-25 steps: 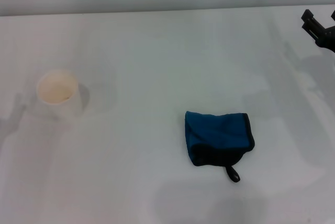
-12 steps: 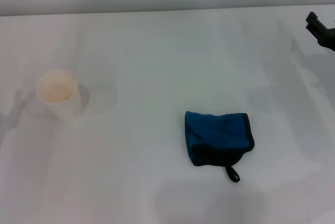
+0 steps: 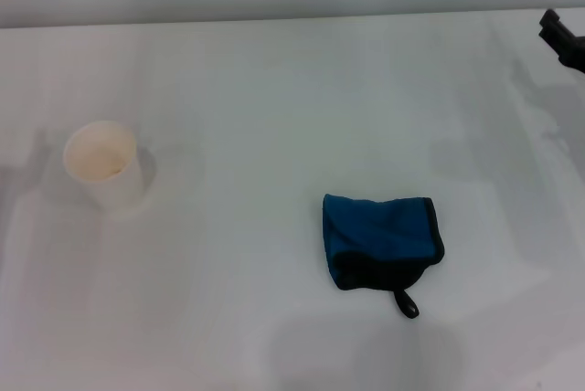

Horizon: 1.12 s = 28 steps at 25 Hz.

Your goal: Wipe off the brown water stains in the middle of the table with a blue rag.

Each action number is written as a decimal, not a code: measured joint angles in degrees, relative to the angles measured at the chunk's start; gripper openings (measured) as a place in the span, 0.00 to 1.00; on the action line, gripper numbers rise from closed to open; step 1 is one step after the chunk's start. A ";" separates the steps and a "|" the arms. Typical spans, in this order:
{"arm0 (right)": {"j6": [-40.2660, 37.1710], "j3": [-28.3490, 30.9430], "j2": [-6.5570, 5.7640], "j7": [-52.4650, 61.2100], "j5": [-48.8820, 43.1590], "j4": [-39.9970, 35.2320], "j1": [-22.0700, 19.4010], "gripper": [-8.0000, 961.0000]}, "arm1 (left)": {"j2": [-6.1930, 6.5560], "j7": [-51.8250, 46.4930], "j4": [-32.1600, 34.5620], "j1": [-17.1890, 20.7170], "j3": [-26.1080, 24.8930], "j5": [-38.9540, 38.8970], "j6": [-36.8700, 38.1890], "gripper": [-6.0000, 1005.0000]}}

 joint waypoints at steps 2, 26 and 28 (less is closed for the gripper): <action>0.04 0.60 -0.03 -0.03 0.00 0.00 0.07 0.91 | -0.05 0.00 -0.29 -0.63 -0.02 -1.47 -0.05 0.87; -3.14 6.33 -0.09 -0.58 -0.31 -0.89 -1.32 0.91 | 0.18 -0.40 -1.49 2.58 -0.06 -10.15 -2.38 0.87; -3.19 6.47 -0.07 -0.58 -0.28 -0.74 -1.39 0.91 | 0.16 -0.51 -2.02 2.48 -0.07 -10.20 -2.92 0.87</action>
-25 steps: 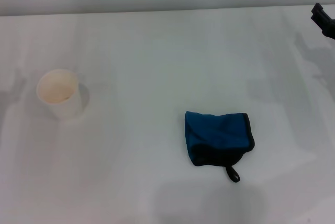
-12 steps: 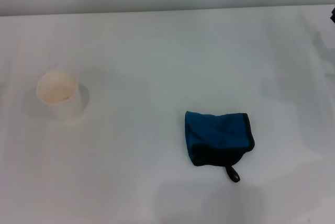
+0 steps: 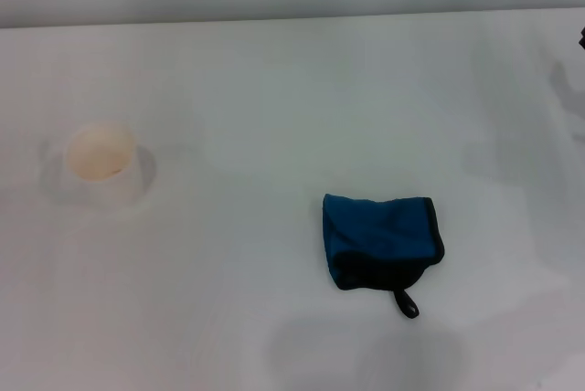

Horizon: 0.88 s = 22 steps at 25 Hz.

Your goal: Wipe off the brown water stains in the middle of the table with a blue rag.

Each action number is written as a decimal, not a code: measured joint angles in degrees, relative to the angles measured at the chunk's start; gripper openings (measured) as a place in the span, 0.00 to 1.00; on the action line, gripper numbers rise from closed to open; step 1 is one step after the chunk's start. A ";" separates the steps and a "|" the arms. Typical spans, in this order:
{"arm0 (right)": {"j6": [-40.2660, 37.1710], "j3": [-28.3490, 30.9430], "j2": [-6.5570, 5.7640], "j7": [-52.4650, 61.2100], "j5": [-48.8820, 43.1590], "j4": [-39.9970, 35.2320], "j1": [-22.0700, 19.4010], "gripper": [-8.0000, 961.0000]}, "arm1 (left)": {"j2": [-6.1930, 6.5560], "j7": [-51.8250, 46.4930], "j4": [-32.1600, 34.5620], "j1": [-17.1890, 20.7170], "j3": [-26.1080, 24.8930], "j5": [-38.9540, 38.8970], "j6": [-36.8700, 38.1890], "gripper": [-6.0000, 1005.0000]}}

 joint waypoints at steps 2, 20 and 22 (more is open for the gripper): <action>0.08 0.09 0.01 0.16 0.03 0.02 -0.08 0.91 | -0.01 0.00 -0.06 -0.08 0.00 -0.02 -0.15 0.87; -2.09 0.59 -0.21 0.20 0.28 -0.62 0.46 0.91 | 0.08 -0.03 -0.98 -1.54 0.00 -1.37 -3.52 0.87; -3.46 0.67 -0.21 0.15 0.28 -0.77 0.72 0.91 | 0.04 -0.03 -0.98 -1.87 0.00 -1.39 -4.41 0.87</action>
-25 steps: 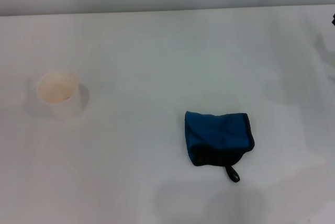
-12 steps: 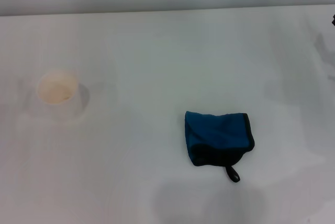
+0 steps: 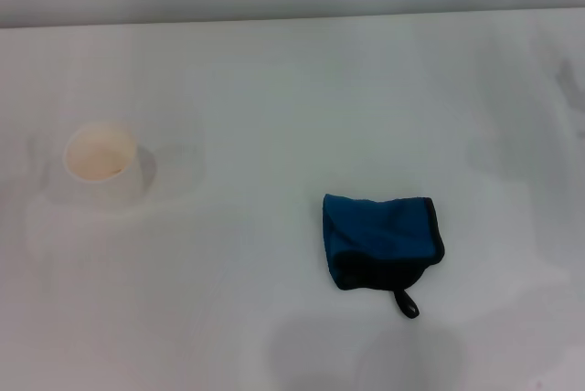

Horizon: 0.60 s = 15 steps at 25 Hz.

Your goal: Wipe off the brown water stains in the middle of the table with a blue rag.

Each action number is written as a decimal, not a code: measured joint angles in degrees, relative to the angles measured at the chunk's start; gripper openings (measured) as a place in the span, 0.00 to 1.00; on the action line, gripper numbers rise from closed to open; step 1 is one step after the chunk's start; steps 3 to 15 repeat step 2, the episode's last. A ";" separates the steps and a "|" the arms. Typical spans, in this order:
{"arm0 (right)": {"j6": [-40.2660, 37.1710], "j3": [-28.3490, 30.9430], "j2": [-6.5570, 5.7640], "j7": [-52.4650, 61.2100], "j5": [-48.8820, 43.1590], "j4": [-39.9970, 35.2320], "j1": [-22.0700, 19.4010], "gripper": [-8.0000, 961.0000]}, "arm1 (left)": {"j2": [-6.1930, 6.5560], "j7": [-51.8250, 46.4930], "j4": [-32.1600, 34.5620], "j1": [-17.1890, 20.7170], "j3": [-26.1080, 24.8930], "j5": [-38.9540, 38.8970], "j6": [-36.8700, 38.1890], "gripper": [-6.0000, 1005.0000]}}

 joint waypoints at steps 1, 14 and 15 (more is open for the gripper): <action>-0.38 0.00 -0.01 0.00 0.00 0.00 0.13 0.91 | 0.00 0.00 0.00 -0.12 0.00 0.00 -0.36 0.87; -0.38 0.00 -0.01 0.00 0.00 0.00 0.13 0.91 | -0.01 0.01 0.01 -0.19 0.00 0.00 -0.51 0.87; -0.38 0.00 -0.01 0.00 0.00 0.00 0.13 0.91 | -0.01 0.01 0.01 -0.19 0.00 0.00 -0.51 0.87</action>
